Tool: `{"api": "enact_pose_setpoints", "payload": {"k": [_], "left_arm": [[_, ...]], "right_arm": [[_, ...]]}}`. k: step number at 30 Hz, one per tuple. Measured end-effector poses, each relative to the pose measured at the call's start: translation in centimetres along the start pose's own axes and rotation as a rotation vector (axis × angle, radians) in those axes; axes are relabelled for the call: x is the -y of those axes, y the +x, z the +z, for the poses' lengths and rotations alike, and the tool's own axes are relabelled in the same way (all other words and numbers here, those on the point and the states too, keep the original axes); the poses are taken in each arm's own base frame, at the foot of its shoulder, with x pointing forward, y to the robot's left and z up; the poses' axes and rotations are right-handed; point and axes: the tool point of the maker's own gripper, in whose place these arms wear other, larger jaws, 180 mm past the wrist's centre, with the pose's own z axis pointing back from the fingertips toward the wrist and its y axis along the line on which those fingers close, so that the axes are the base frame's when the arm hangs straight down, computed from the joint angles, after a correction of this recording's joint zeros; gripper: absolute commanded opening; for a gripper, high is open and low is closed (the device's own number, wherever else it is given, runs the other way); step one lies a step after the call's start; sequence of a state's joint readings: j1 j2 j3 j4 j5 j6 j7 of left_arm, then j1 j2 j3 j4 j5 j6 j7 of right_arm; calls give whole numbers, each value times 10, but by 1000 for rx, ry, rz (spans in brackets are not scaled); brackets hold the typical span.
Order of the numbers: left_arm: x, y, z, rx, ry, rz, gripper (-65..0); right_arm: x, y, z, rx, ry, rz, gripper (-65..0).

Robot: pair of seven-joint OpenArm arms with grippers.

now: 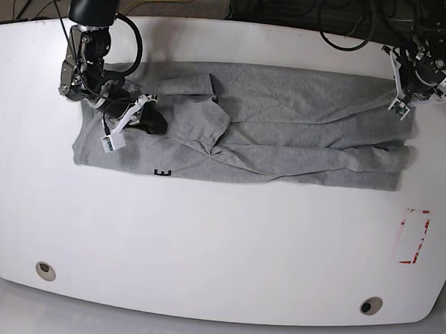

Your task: Layout the t-shirt on the table in an organized manner, then fold the t-shirt properly

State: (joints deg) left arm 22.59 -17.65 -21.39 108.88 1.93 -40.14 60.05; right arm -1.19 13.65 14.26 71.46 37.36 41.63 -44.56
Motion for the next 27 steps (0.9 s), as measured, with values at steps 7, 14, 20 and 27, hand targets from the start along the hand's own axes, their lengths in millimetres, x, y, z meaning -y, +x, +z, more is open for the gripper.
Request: {"api": "enact_pose_setpoints", "payload": {"k": [7,14,20,27], "left_arm": [[-21,24,4,56,46,12,-604],[-40,37,8,75,93,8,-603],[-51,56,12,123,115,18,-603],[-72,67,19,102,160,41,-601]], "right_arm": [[0,0,0,1,2,-2,-599],[0,0,0,1,2,-2,-599],[-1,0,0,1,2,-2,-599],[-1,0,-1,2,3,-3,-599]]}}
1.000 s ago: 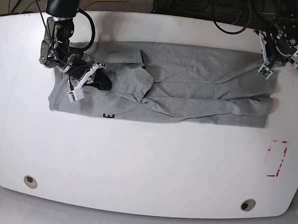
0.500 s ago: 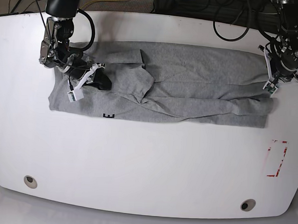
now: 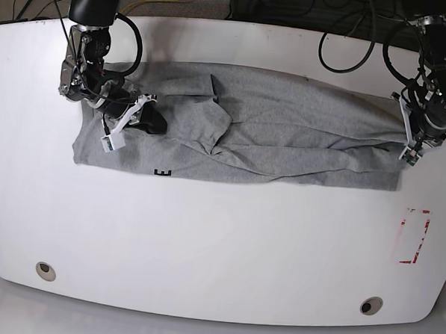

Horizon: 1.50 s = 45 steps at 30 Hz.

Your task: Layout the t-shirt on the table in an organized manner, then fold the t-shirt properly

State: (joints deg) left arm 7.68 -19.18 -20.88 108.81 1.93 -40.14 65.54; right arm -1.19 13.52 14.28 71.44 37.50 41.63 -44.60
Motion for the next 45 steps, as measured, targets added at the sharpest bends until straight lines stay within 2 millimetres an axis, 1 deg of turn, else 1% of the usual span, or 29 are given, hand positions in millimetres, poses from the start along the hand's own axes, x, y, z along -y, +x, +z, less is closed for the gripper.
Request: {"api": "enact_pose_setpoints", "payload": {"k": [5,9,19,28,33,36,42,45], "left_arm": [[-9,17,1,18,18,-40,-601],[-13,22,-3,21,16,-39,-601],[-16,21,-17,-6,-10,-7,-601],[-16,10,-32,-54,-42,12,-601],[-19,12,-35,-52,-45,24,-601],[-20,18,-38,-22,-50,29,-601],[-17,17,-43,-24,-66,39,-600],[-17,19,-49,-34,-76,34,-600]], "right_arm": [[0,0,0,0,0,0,-599],[0,0,0,0,0,0,-599],[0,0,0,1,0,-1,-599],[0,0,0,1,0,0,-599],[0,0,0,0,0,0,-599],[0,0,0,1,0,0,-599],[0,0,0,0,0,0,-599],[0,0,0,0,0,0,-599]]}}
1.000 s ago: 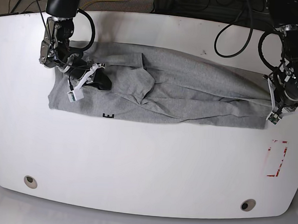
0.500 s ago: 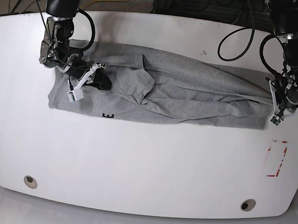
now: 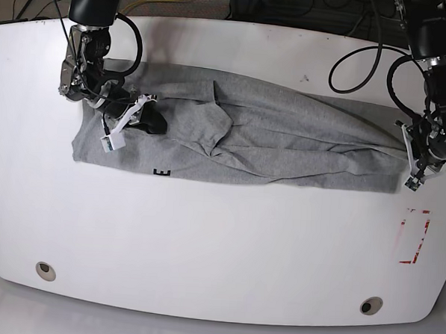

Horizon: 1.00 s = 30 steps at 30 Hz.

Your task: Layout the t-shirt on the table in an organized manner, then fold the t-shirt properly

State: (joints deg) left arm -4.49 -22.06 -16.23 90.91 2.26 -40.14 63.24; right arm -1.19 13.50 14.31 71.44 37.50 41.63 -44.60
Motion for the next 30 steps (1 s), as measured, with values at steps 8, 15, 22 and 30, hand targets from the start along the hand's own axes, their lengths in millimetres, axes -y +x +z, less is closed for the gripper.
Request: {"api": "enact_pose_setpoints", "payload": {"k": [8,15,22,30], "left_arm": [[6,10,-13,2,-44,-7,-543],[0,15,-13,-1,-35,-2,-403],[-7,25,-9,23,-23,5,-328],[-44,29,4,58,40,69,-319]], "right_arm": [[0,0,0,0,0,0,-599],[0,0,0,0,0,0,-599],[0,0,0,-1,0,0,-599],[0,0,0,-1,1,1,-599]]}}
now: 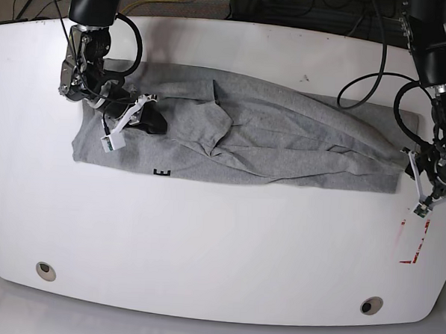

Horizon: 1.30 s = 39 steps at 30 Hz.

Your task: Layout the t-shirt on the table in an organized manner, then fold the t-shirt properly

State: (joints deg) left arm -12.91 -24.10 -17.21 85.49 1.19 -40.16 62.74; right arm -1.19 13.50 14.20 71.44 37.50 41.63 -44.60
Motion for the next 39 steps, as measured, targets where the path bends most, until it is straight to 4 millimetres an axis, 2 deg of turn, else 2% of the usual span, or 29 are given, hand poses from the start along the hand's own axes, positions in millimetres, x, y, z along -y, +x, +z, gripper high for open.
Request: {"api": "enact_pose_setpoints", "payload": {"k": [6,9,12,16,25,31,35,39], "left_arm": [[-21,-6,11,97,-26,191,-319],[-28,-19,17,116,-50,291,-319],[-27,-31,20,139,-89,372,-319],[-10,-49,20,153,-163,437,-319],[32,-67,1,179,-369,598,-324],[37,-63,-9,238,-408,672,-324],[46,-66,-18,217,-438,694,-324],[55,-61,-26,196,-469,688,-324]], "right_arm": [[0,0,0,0,0,0,-599],[0,0,0,0,0,0,-599],[-1,0,-1,0,1,-1,-599],[-3,0,-2,5,6,-7,-599],[-4,0,-3,5,6,-9,-599],[-9,0,-8,10,18,-10,-599],[-10,0,-9,10,20,-12,-599],[-11,0,-9,10,20,-12,-599]]}}
